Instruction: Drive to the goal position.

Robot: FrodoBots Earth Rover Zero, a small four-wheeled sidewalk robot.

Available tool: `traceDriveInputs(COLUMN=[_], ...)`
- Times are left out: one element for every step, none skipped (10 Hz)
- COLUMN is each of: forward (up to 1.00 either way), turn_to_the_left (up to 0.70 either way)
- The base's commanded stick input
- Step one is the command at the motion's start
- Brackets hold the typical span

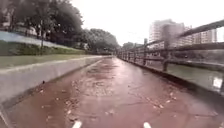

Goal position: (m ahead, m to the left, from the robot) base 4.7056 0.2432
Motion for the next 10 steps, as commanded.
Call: traceDriveInputs(forward=[0.50, 0.50, 0.50, 0.50, 0.50, 0.50, 0.50, 0.50, 0.50, 0.50], turn_to_the_left=[0.00, 0.00, 0.00, 0.00, 0.00, 0.00, 0.00, 0.00, 0.00, 0.00])
